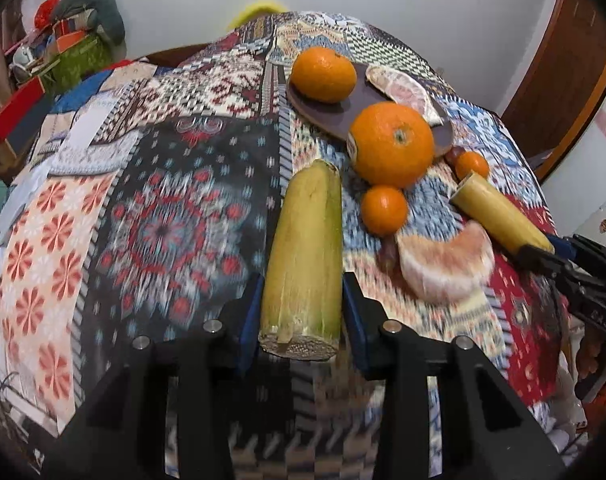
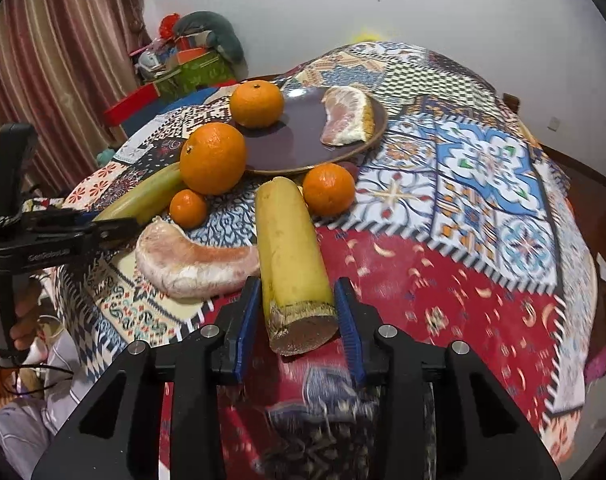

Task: Organize fruits
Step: 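Grasp a yellow cob with each tool, then carry both yellow cobs up and over toward the dark plate, then lower both cobs side by side onto the plate and open both tools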

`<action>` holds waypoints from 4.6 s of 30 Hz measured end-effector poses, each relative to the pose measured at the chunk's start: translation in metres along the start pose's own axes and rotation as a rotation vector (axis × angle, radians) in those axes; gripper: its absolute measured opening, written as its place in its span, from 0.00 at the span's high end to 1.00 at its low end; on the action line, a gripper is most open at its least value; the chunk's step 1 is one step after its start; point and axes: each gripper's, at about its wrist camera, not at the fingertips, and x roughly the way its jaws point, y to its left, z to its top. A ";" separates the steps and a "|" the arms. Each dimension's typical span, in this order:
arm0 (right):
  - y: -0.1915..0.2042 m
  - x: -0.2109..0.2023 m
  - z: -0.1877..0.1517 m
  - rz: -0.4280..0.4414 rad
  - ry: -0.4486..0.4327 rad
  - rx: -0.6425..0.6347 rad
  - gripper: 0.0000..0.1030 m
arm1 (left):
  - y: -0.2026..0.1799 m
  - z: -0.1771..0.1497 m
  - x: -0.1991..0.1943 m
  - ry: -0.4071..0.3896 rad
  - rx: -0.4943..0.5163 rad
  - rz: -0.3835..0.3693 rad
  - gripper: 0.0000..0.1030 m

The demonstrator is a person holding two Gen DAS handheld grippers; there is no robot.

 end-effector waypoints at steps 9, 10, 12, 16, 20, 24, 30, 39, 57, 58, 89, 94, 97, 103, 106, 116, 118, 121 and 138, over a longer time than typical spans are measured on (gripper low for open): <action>0.007 -0.005 0.007 0.014 0.033 -0.045 0.65 | -0.006 0.001 -0.001 0.062 0.065 -0.019 0.63; 0.006 -0.005 0.009 0.017 0.032 -0.049 0.65 | -0.006 0.004 0.002 0.069 0.064 -0.027 0.63; 0.006 -0.001 0.012 0.020 0.031 -0.055 0.65 | -0.005 0.011 0.009 0.079 0.061 -0.036 0.63; 0.008 0.013 0.018 0.003 0.050 -0.070 0.65 | -0.006 0.020 0.018 0.080 0.067 -0.036 0.63; 0.006 0.024 0.018 0.012 0.070 -0.061 0.65 | -0.009 0.024 0.024 0.069 0.081 -0.033 0.63; 0.006 0.031 0.016 0.019 0.081 -0.053 0.65 | -0.010 0.025 0.026 0.055 0.083 -0.020 0.63; 0.006 0.030 0.015 0.014 0.055 -0.032 0.67 | -0.012 0.023 0.027 0.027 0.083 0.002 0.63; 0.005 0.020 0.017 -0.007 0.003 -0.040 0.68 | -0.014 0.022 0.016 -0.007 0.083 0.002 0.63; 0.003 -0.007 0.045 -0.038 -0.090 -0.063 0.68 | -0.016 0.052 -0.022 -0.138 0.072 0.008 0.63; 0.004 -0.008 0.047 -0.041 -0.095 -0.067 0.68 | -0.017 0.055 -0.023 -0.146 0.071 0.008 0.63; -0.009 0.018 0.133 -0.076 -0.220 -0.106 0.68 | -0.055 0.156 0.009 -0.226 0.113 -0.056 0.63; -0.016 0.037 0.144 -0.079 -0.202 -0.093 0.68 | -0.058 0.171 0.027 -0.212 0.110 -0.038 0.63; -0.020 0.047 0.146 -0.082 -0.182 -0.091 0.68 | -0.059 0.180 0.042 -0.184 0.112 -0.036 0.63; -0.032 0.062 0.147 -0.099 -0.148 -0.085 0.68 | -0.061 0.196 0.069 -0.130 0.115 -0.034 0.63; -0.037 0.064 0.147 -0.106 -0.144 -0.083 0.68 | -0.064 0.202 0.083 -0.096 0.116 -0.032 0.63; -0.043 0.067 0.150 -0.107 -0.130 -0.087 0.68 | -0.076 0.213 0.089 -0.079 0.162 -0.027 0.65; -0.045 0.066 0.150 -0.102 -0.129 -0.081 0.68 | -0.079 0.213 0.086 -0.101 0.187 0.009 0.65; -0.047 0.069 0.150 -0.092 -0.114 -0.075 0.68 | -0.079 0.211 0.085 -0.106 0.205 0.031 0.65; -0.023 0.091 0.166 -0.061 -0.053 -0.113 0.68 | -0.026 0.176 0.054 -0.179 0.116 0.023 0.65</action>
